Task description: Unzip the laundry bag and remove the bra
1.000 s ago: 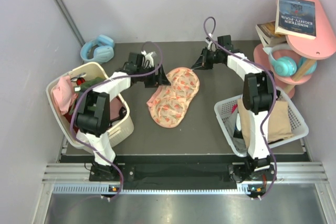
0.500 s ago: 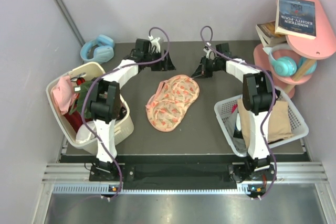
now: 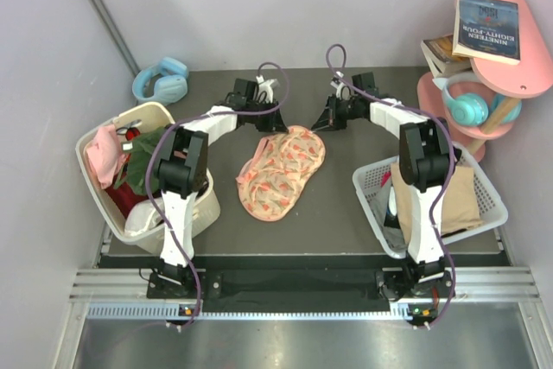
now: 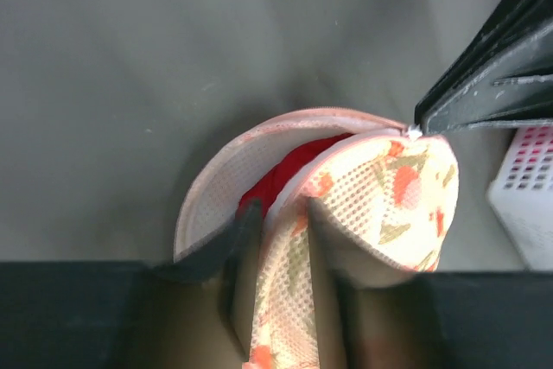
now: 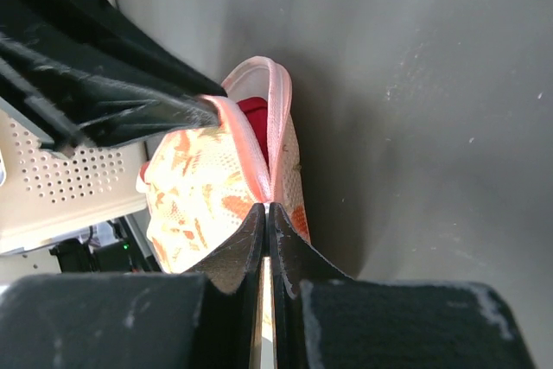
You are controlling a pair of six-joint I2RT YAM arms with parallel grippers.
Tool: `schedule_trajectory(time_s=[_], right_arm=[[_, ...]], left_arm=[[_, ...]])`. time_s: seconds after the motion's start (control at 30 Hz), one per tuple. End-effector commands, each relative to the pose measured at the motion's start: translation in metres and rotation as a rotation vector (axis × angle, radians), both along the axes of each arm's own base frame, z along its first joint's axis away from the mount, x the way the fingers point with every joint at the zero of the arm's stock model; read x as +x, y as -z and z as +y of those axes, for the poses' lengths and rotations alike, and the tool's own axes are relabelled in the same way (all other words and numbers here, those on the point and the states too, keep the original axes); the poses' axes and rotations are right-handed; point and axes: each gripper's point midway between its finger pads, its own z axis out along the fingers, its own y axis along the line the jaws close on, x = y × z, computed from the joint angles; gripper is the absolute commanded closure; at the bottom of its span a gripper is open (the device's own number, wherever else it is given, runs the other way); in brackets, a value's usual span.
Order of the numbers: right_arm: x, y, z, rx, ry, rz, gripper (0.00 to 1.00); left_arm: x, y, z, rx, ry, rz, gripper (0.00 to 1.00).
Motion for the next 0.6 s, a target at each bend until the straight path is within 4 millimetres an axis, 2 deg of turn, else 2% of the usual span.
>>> schedule_trajectory(time_s=[0.0,0.07,0.27,0.47,0.57], right_arm=[[-0.001,-0.040,0.011,0.048,-0.027,-0.092,1.00],[0.000,-0.037,0.012,0.047,-0.020,-0.081,1.00],[0.006,-0.038,0.009,0.049,0.005,-0.069,1.00],[0.013,-0.034,-0.008,0.040,0.050,-0.046,1.00],[0.017,-0.031,-0.023,0.030,0.094,-0.023,1.00]], left_arm=[[-0.001,0.004,-0.004,-0.021,0.020,-0.021,0.89],[-0.004,0.006,-0.004,-0.030,0.019,-0.015,1.00],[-0.001,0.000,-0.002,-0.057,-0.023,-0.008,1.00],[0.021,-0.016,0.015,-0.074,-0.158,-0.022,1.00],[0.031,-0.027,0.023,-0.052,-0.226,-0.030,1.00]])
